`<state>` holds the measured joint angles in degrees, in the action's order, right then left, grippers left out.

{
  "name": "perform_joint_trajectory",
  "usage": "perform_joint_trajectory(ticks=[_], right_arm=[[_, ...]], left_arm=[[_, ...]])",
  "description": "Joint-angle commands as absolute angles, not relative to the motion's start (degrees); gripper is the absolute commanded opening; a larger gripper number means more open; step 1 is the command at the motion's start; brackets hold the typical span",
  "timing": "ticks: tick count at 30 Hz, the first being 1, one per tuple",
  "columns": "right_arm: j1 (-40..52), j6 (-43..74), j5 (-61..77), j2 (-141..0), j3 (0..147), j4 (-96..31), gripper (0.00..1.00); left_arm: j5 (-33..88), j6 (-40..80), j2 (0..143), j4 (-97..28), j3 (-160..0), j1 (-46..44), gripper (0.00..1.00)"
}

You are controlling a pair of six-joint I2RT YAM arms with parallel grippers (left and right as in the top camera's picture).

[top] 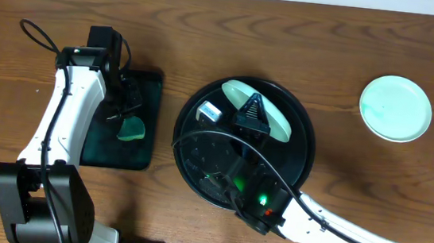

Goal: Clean dirty plates on tray and stack at the side
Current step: 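Grip the green plate rim with the right gripper and tilt it up, then carry the green plate right and stack it on the plate pile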

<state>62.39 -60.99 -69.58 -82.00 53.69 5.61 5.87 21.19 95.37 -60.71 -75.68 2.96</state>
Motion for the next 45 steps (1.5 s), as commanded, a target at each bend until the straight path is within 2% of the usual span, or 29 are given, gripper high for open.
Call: perform_joint_trajectory(ticks=[1,8,12,15,18,21,25,28,31,34,38,43,45], right_arm=[[62.72,-62.50,-71.75,-81.21,54.81,5.85,0.01],[60.62,-58.57,-69.67,-81.45,54.78,4.84,0.01],[62.76,-59.53,-74.13,-81.65,54.78,7.49,0.01],[60.29,-54.57,-69.87,-81.93,54.78,4.93,0.01],[60.99,-54.83,-74.35,-82.06,54.81,5.48,0.01],[59.55,-49.67,-69.89,-82.50,54.78,2.72,0.01],[62.17,-51.42,-75.70,-82.61,54.81,4.91,0.01],[61.25,-48.25,-70.02,-82.78,54.81,3.64,0.01],[62.24,-49.98,-74.22,-82.76,55.02,5.41,0.01],[60.18,-46.94,-70.17,-83.00,55.02,3.36,0.01],[61.01,-48.53,-74.74,-82.94,55.13,4.40,0.01],[59.72,-44.36,-74.37,-82.98,55.11,2.00,0.01],[59.24,-39.16,-72.88,-83.00,55.11,-0.60,0.01]], left_arm=[[6.02,21.52,95.26,-61.01,-76.36,3.20,0.07],[6.04,21.52,95.26,-61.01,-76.36,3.20,0.07],[6.04,21.52,95.26,-61.04,-76.36,3.20,0.07],[6.76,21.52,95.26,-60.99,-76.36,3.20,0.07],[7.27,21.50,95.26,-61.06,-76.36,3.20,0.07],[7.29,21.52,95.26,-60.86,-76.36,3.20,0.07],[7.29,21.50,95.26,-61.10,-76.36,3.20,0.07],[7.31,21.54,95.26,-60.80,-76.36,3.20,0.07],[7.29,21.50,95.26,-61.12,-76.36,3.20,0.07],[7.31,21.52,95.26,-61.04,-76.36,3.20,0.07],[7.29,21.50,95.26,-61.25,-76.36,3.20,0.07],[7.29,21.47,95.26,-61.08,-76.36,3.20,0.07],[7.29,21.50,95.26,-61.04,-76.36,3.20,0.07]])
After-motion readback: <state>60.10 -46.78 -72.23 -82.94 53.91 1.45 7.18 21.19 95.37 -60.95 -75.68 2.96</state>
